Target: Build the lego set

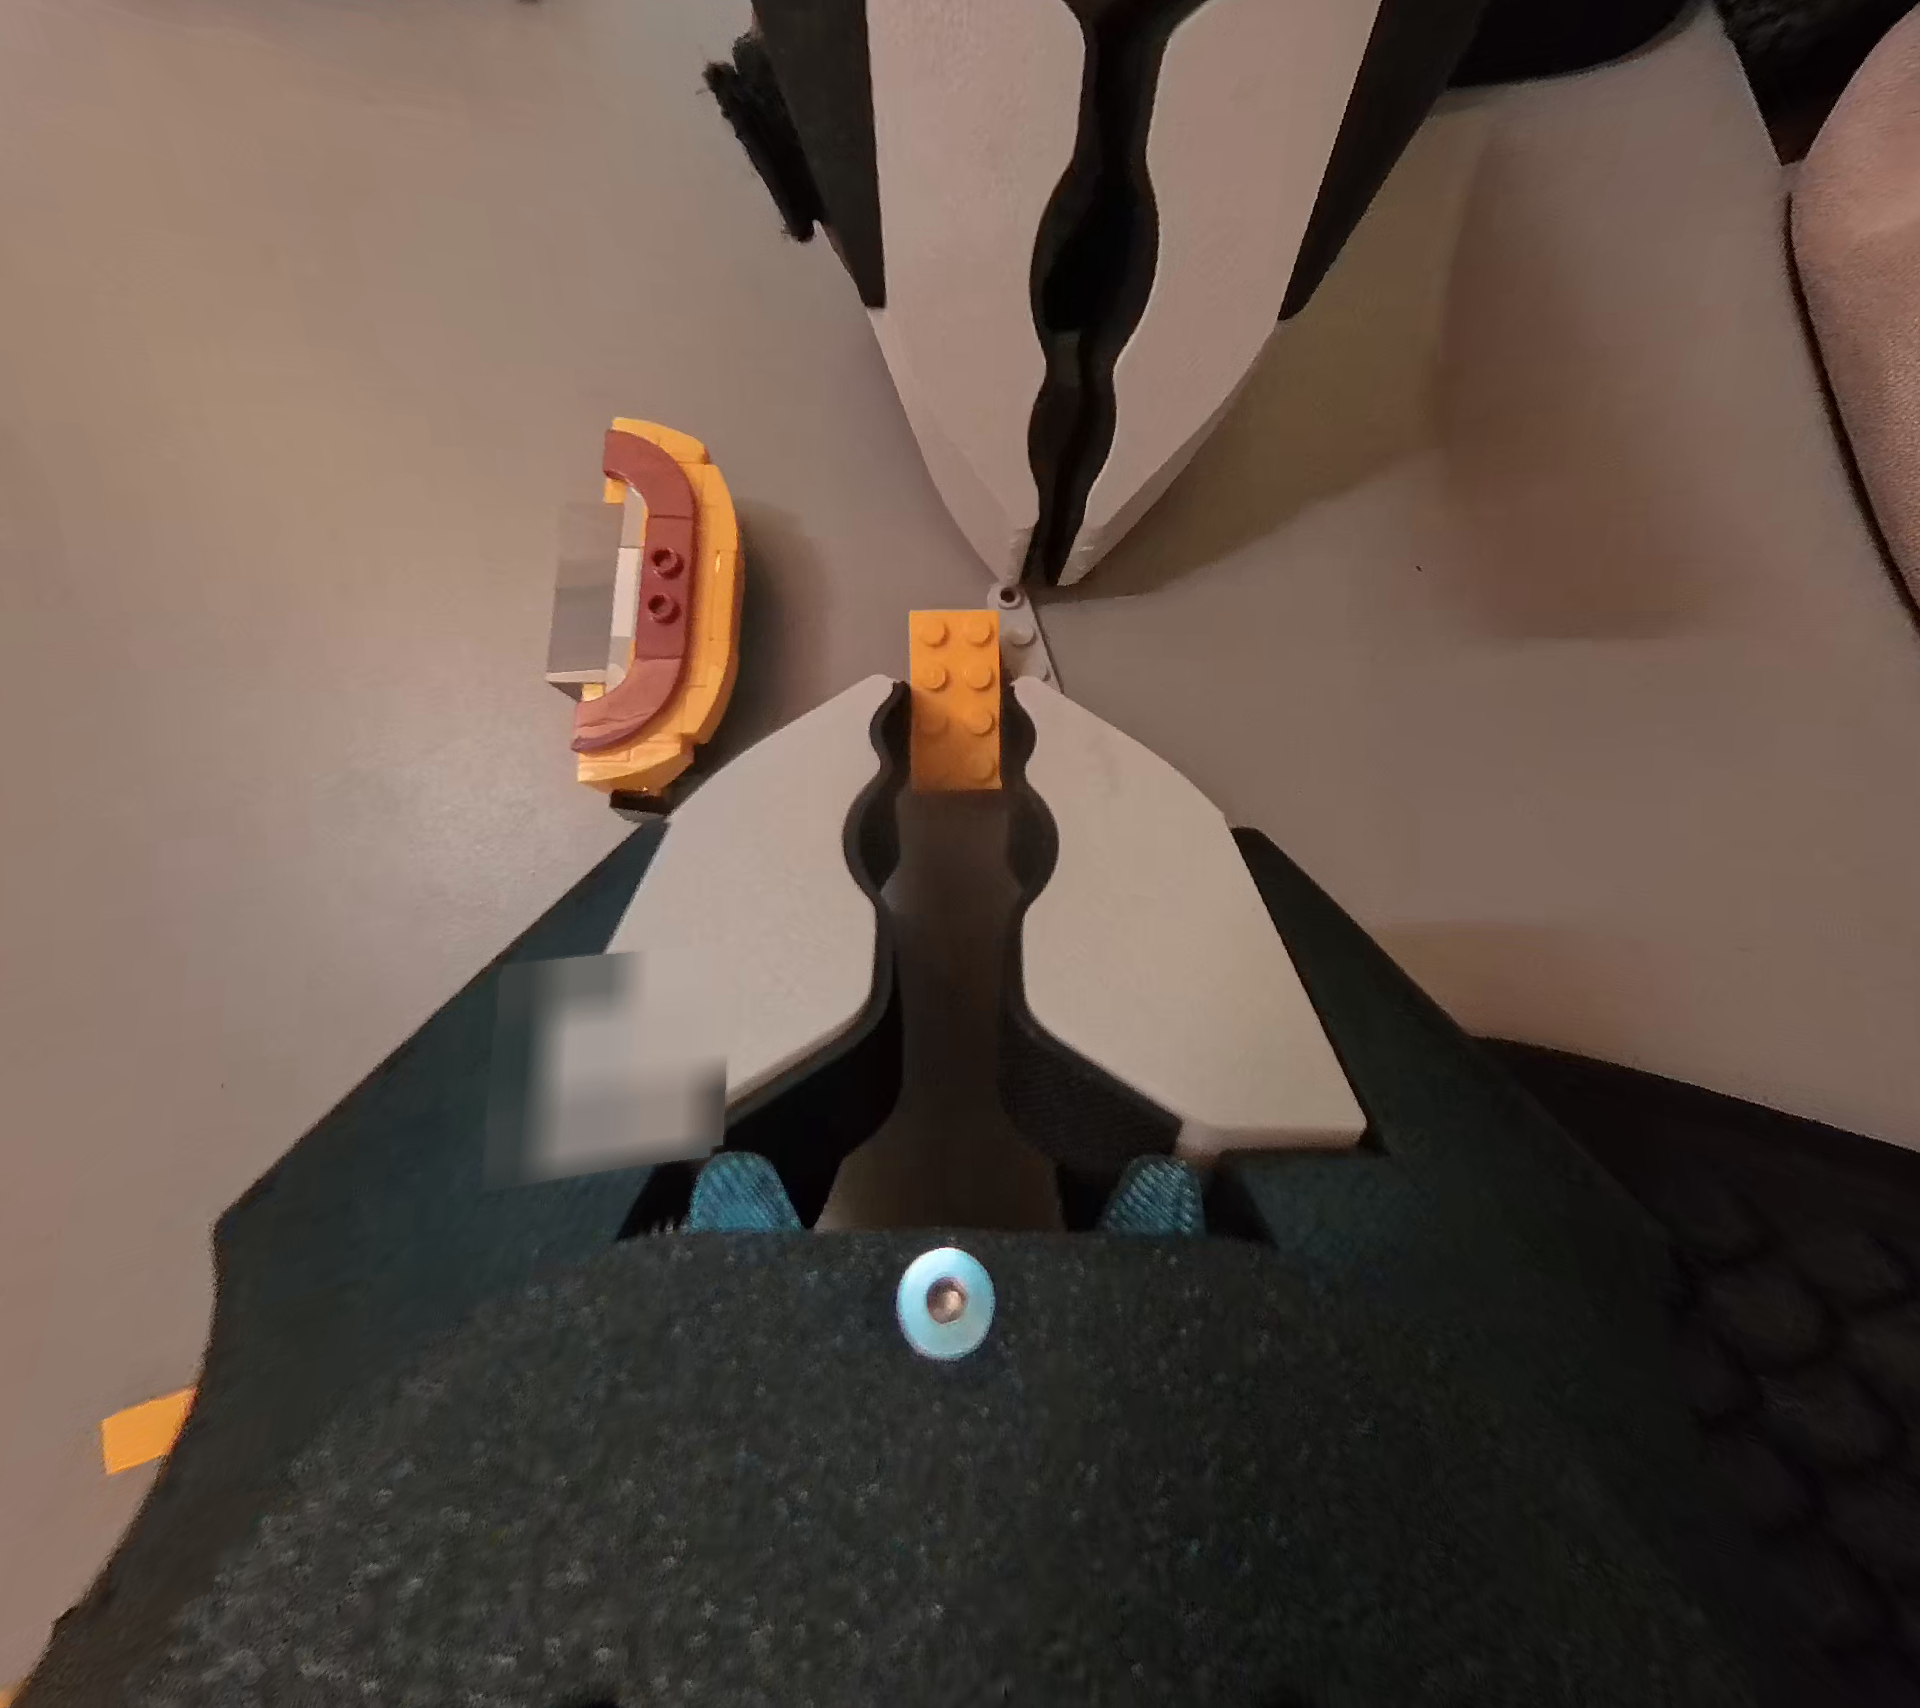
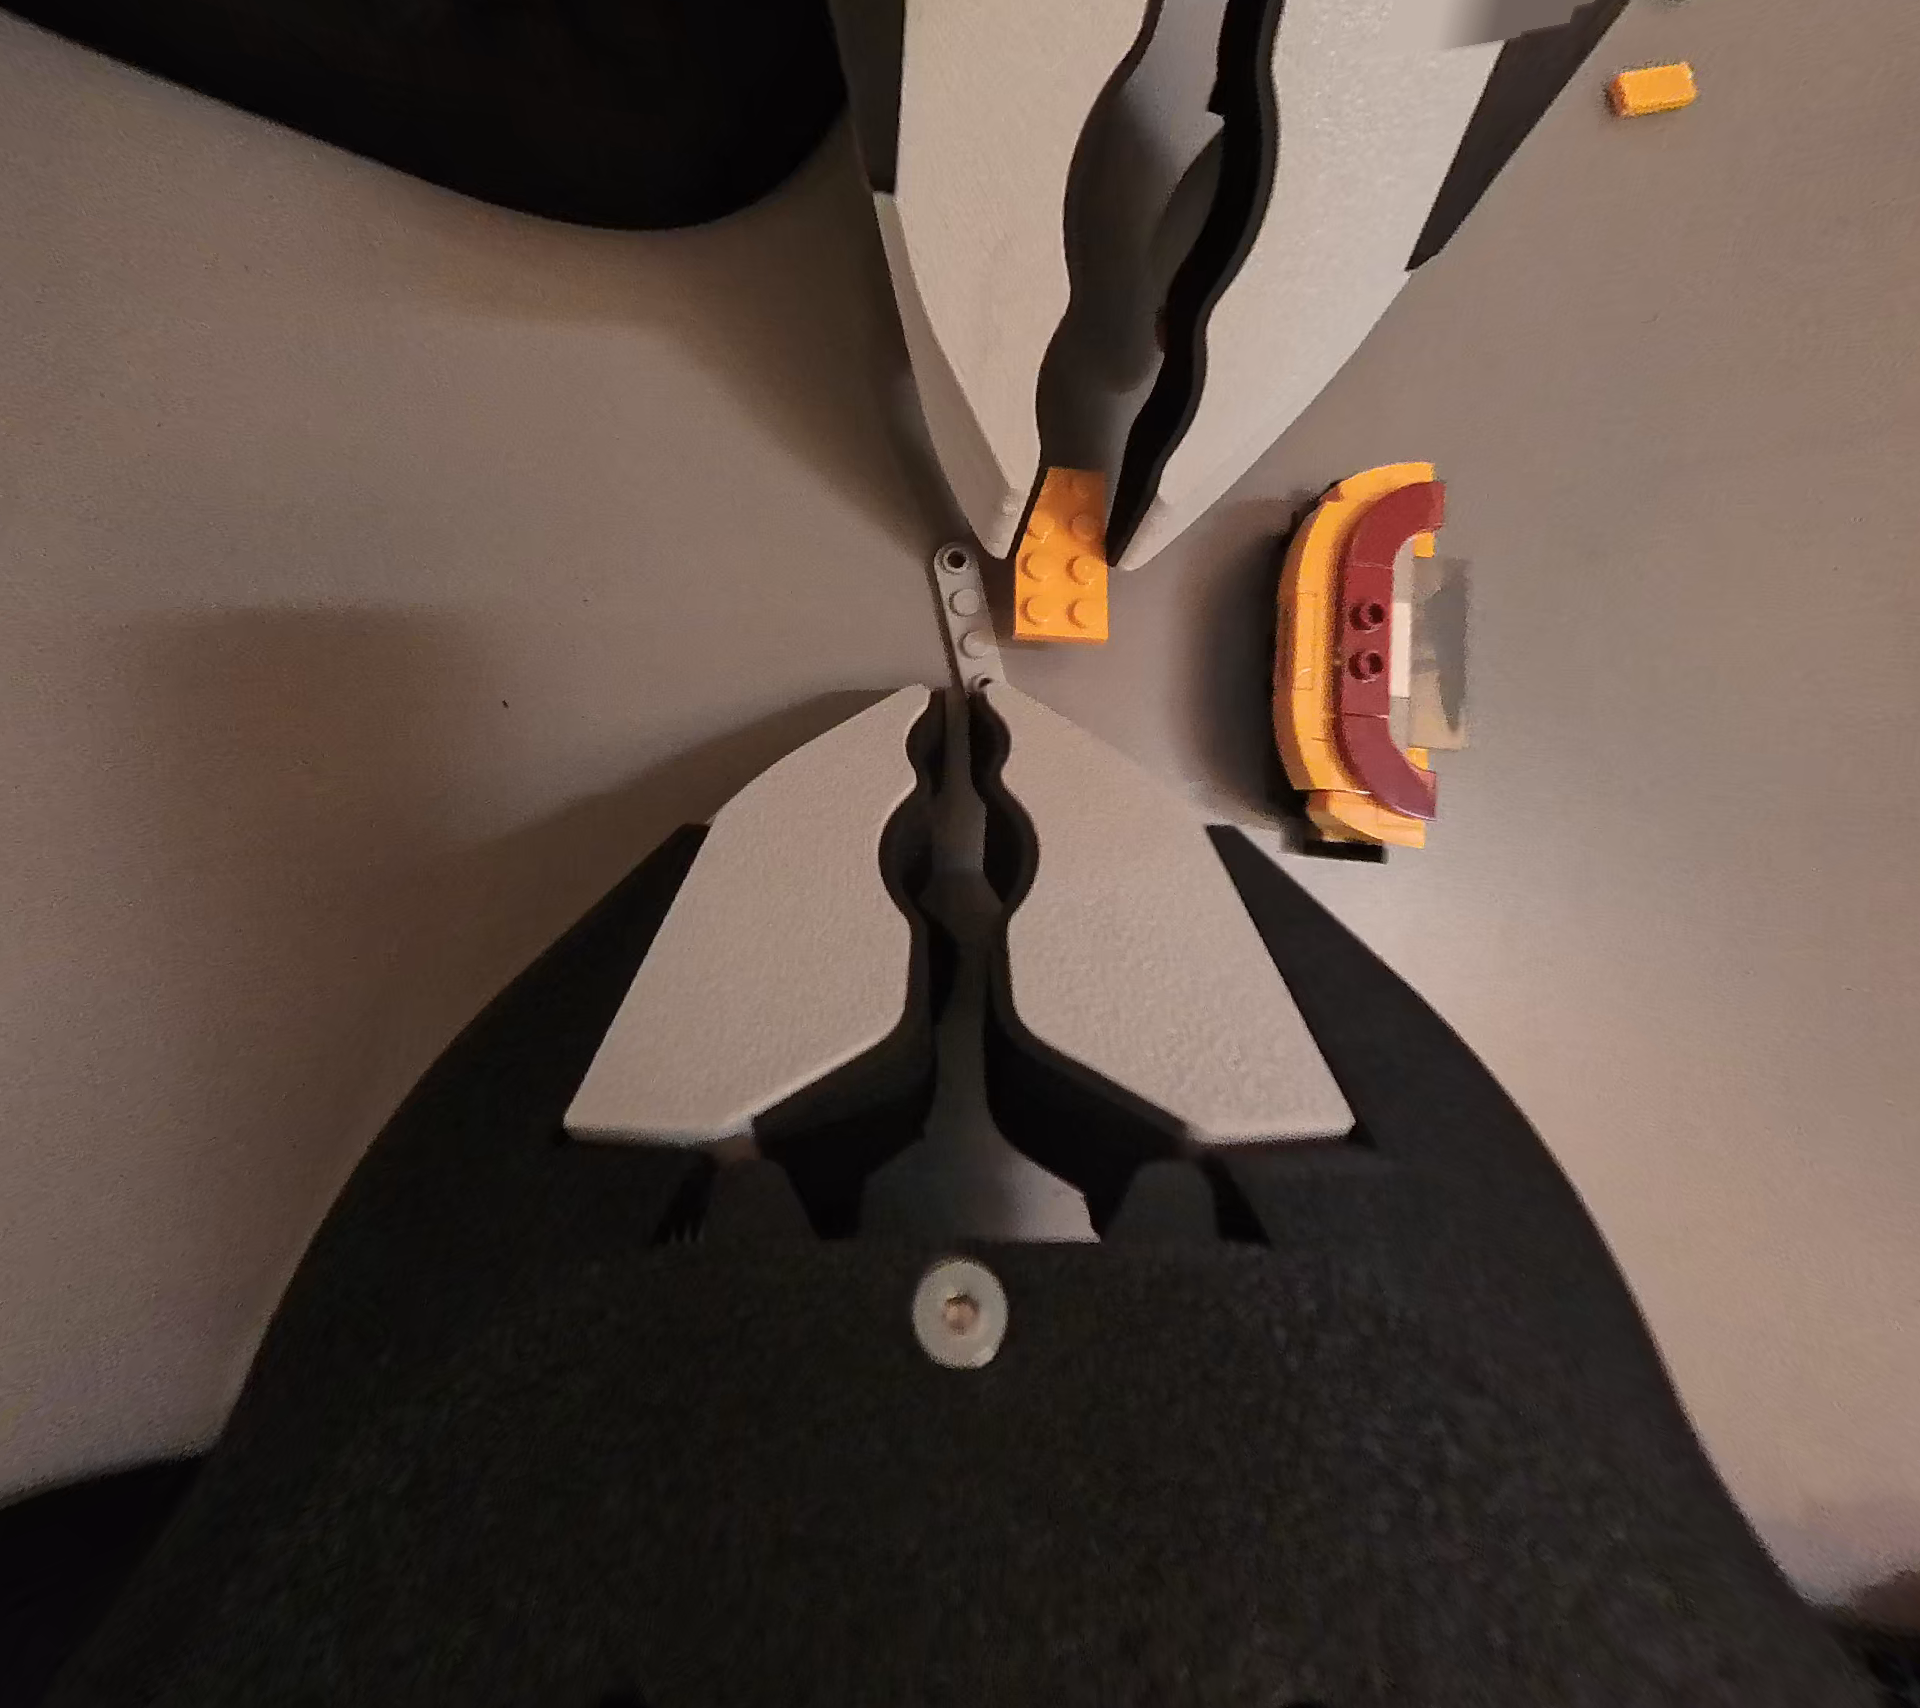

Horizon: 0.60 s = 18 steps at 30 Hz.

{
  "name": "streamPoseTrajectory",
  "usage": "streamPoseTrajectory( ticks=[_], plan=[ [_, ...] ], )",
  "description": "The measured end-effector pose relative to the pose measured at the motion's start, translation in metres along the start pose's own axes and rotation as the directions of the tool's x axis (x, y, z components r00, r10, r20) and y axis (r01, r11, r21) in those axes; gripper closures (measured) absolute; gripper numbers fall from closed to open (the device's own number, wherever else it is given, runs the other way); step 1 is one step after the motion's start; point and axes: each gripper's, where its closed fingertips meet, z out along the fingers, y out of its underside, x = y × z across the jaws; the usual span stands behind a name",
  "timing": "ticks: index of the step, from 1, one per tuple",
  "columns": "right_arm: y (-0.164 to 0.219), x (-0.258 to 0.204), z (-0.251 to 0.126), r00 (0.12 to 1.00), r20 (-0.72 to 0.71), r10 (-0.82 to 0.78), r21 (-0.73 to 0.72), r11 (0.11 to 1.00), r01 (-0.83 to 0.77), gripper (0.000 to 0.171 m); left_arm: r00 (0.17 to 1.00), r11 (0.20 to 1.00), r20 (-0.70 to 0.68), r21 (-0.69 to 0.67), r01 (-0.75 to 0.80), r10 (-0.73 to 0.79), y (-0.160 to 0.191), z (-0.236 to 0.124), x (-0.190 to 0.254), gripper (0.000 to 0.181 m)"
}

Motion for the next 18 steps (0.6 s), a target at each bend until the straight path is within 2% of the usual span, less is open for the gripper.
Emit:
streamPoseTrajectory(
  ticks=[10, 18],
  plan=[
    [-0.023, 0.019, -0.017, 0.996, -0.068, 0.052, 0.171, 0.985, -0.039, 0.159, 1.000, 1.000, 0.012, 0.017, -0.003, 0.003, -0.003, -0.003, -0.002, 0.165],
    [-0.040, 0.042, -0.037, 0.979, -0.154, 0.131, 0.333, 0.940, -0.073, 0.157, 1.000, 1.000, 0.003, -0.003, -0.005, 0.005, 0.000, 0.000, 0.000, 0.165]
  ],
)
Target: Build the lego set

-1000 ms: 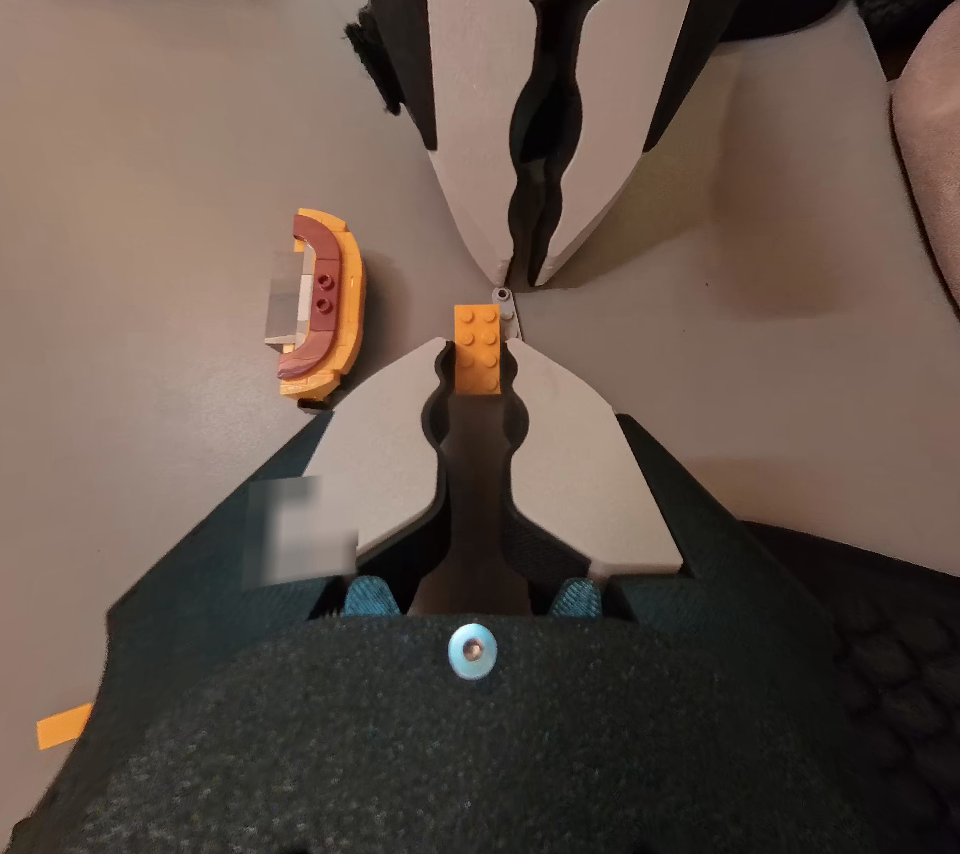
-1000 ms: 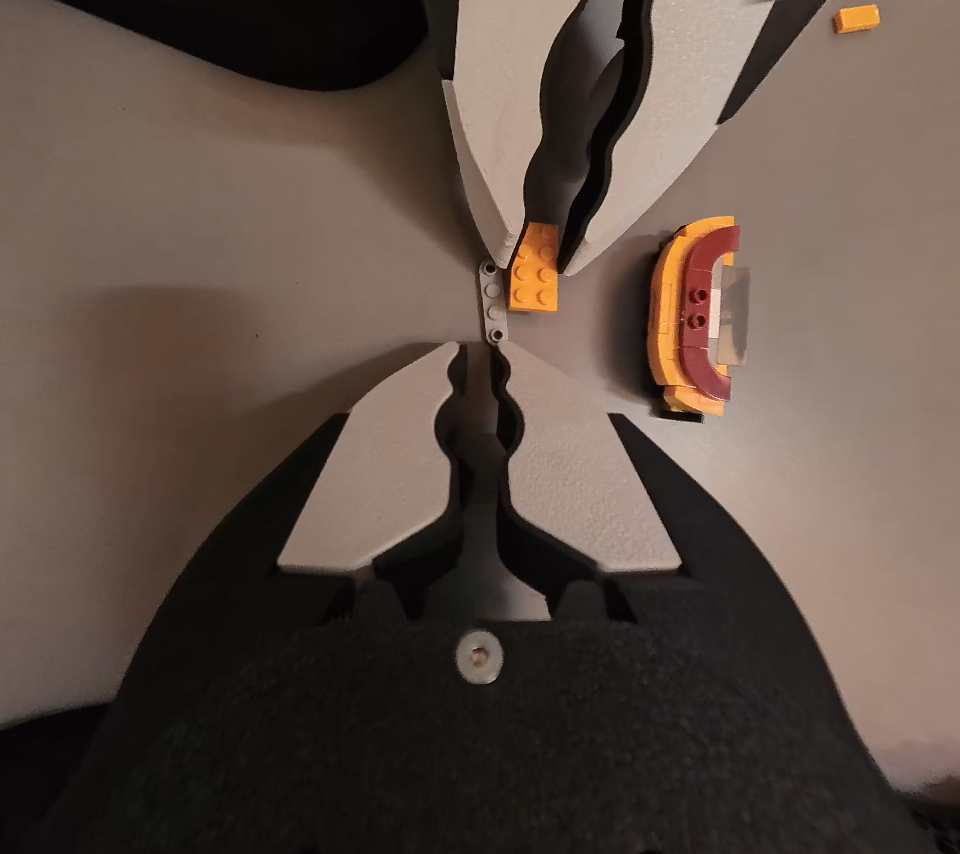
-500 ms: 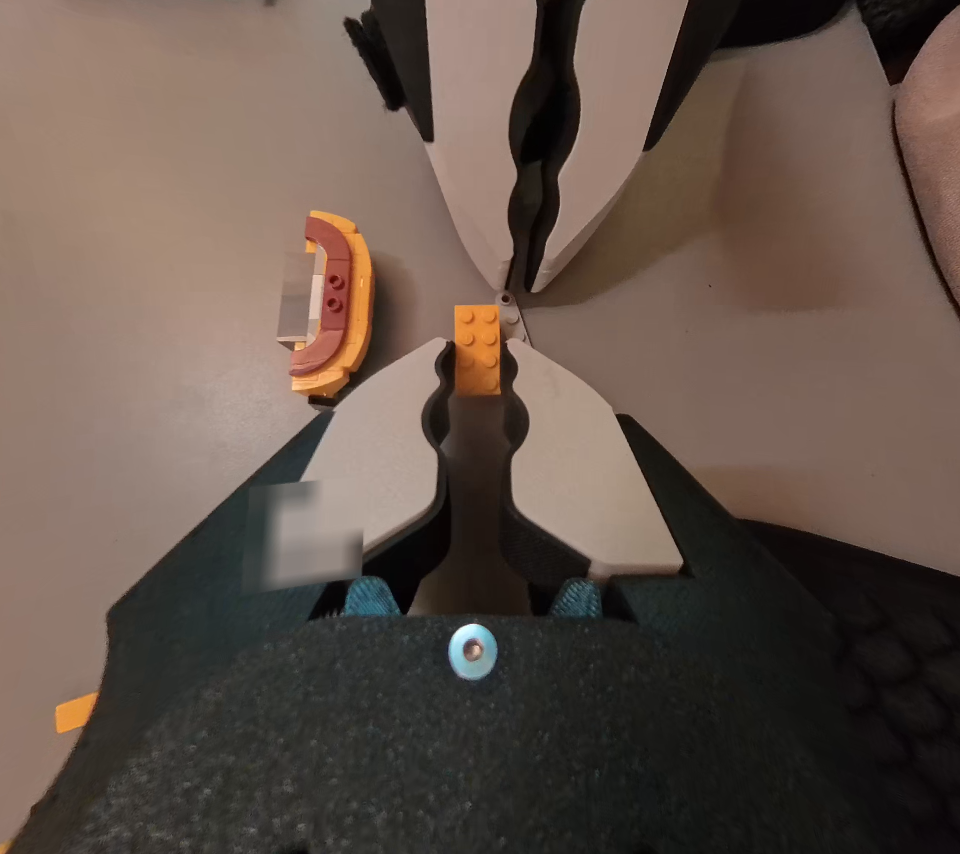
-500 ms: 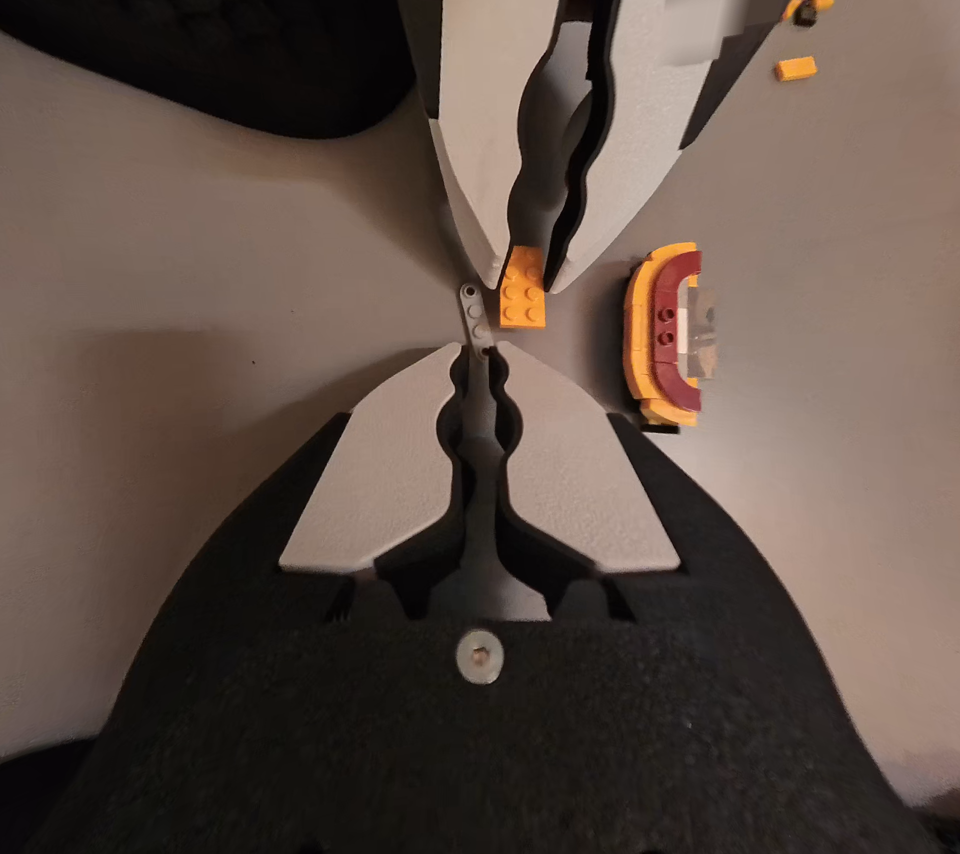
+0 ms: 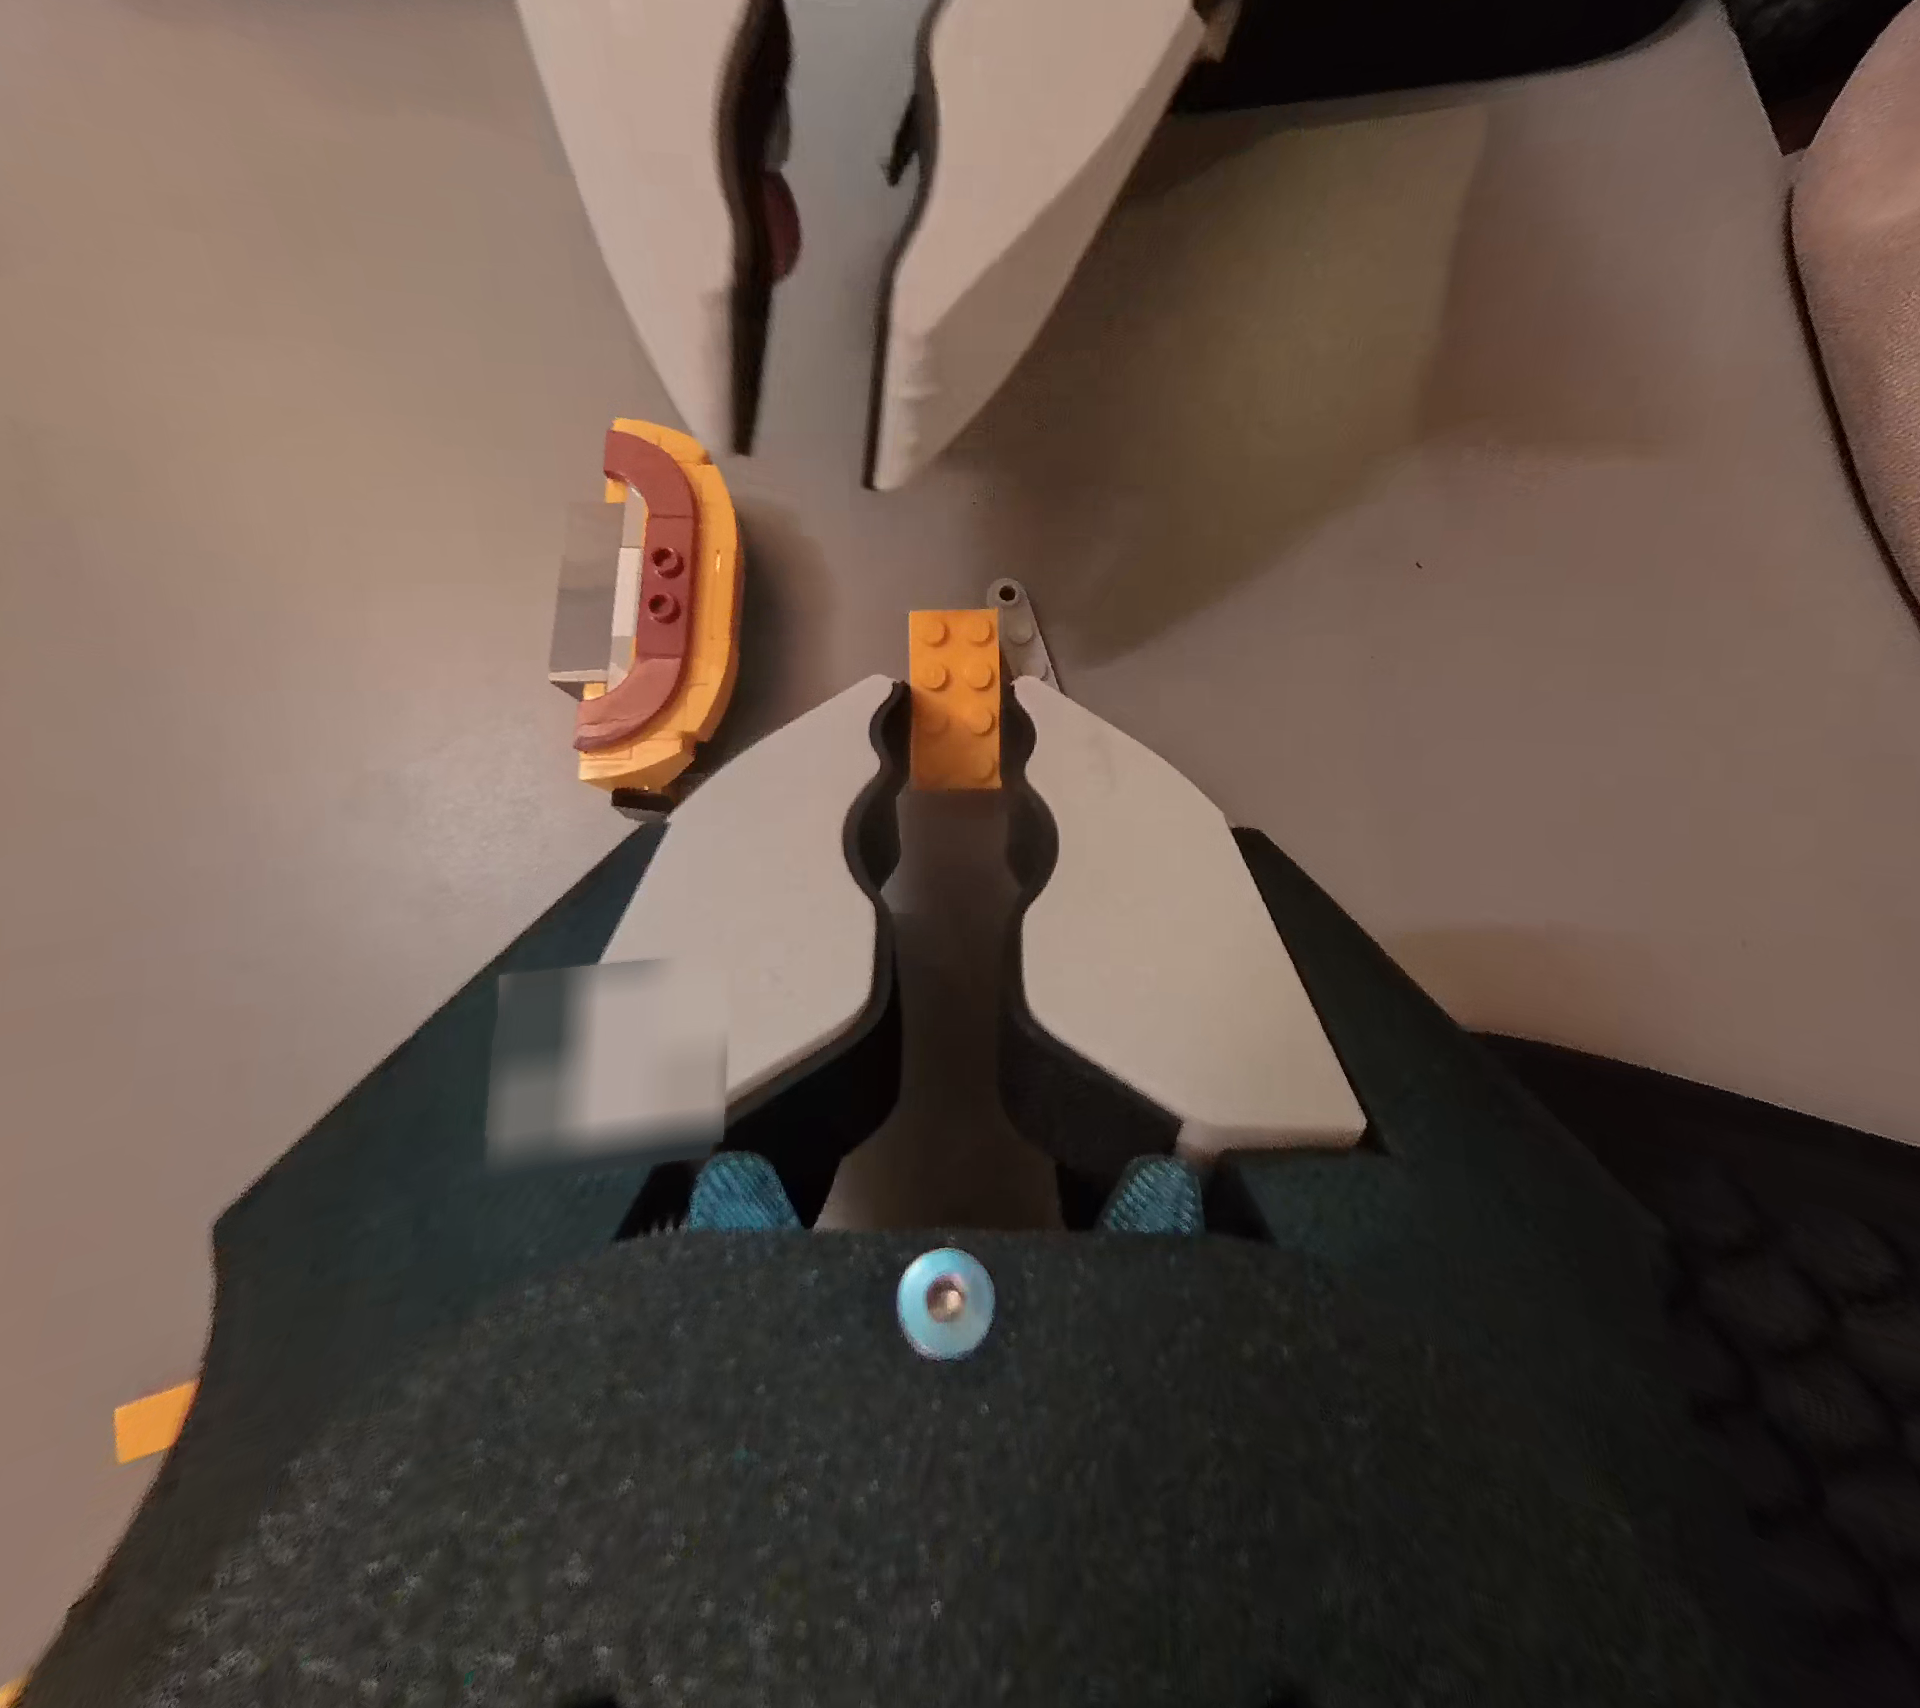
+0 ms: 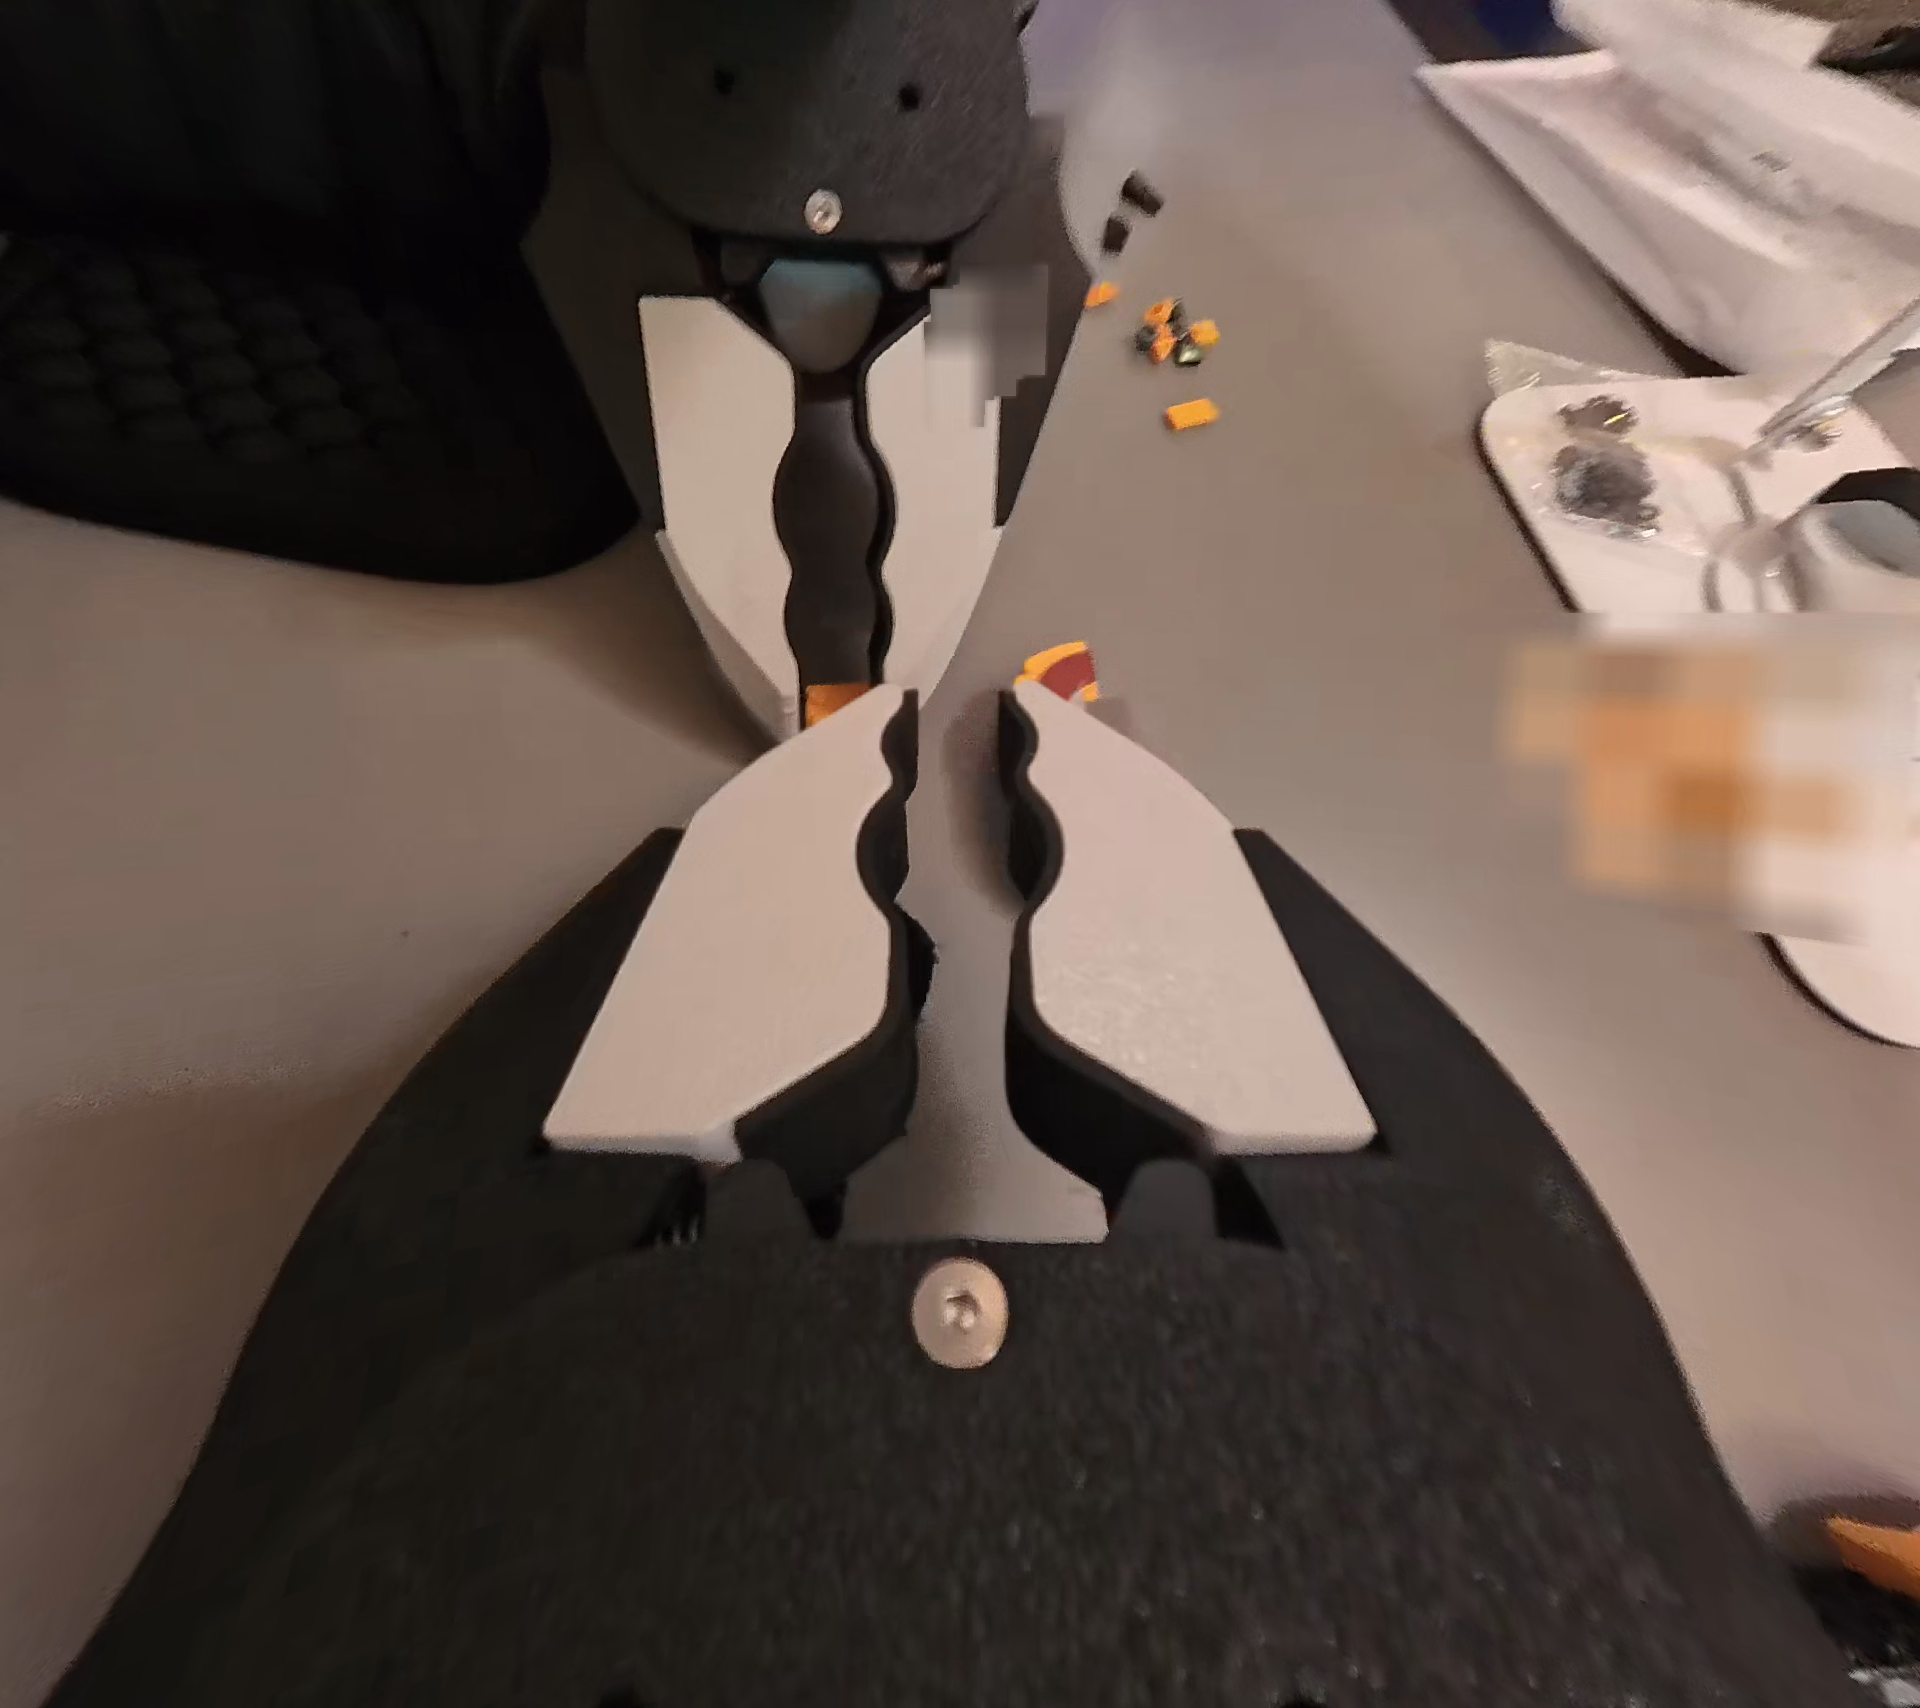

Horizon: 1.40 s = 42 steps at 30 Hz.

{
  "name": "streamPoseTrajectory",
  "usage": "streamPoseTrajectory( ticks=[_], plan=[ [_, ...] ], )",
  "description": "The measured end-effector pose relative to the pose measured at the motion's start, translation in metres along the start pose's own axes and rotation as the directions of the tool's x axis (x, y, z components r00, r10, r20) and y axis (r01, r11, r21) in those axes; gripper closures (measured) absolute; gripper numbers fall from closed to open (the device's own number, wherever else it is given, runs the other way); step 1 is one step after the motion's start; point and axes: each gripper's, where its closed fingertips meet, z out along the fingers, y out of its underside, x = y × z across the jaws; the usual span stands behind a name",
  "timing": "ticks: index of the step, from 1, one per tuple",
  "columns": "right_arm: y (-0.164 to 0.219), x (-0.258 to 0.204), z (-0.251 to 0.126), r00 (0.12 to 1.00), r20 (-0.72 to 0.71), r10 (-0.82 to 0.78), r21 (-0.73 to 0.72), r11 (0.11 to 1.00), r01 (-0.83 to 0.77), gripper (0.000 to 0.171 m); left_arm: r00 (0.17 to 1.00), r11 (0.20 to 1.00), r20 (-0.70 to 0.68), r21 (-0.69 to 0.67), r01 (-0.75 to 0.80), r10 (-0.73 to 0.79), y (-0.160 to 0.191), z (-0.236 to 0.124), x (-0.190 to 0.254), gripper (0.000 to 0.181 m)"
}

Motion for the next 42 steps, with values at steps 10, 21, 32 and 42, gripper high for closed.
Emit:
streamPoseTrajectory(
  ticks=[10, 21, 32, 42],
  plan=[
    [-0.011, 0.014, -0.013, 0.999, -0.037, 0.017, 0.095, 0.995, -0.014, 0.147, 1.000, 1.000, 0.016, 0.020, 0.002, -0.002, -0.002, -0.002, -0.004, 0.165],
    [0.046, -0.031, 0.007, 0.978, 0.202, -0.055, -0.227, 0.969, 0.101, 0.149, 1.000, 1.000, 0.026, -0.002, 0.014, -0.014, -0.001, -0.012, -0.005, 0.165],
    [0.051, -0.037, 0.019, 0.981, 0.189, -0.033, -0.296, 0.951, 0.089, 0.161, 0.994, 0.991, 0.003, -0.084, 0.105, -0.106, -0.002, -0.007, 0.004, 0.166],
    [0.049, -0.038, 0.022, 0.989, 0.147, 0.011, -0.332, 0.942, 0.039, 0.166, 0.989, 0.981, 0.005, -0.123, 0.150, -0.150, -0.002, 0.000, 0.009, 0.165]
  ],
)
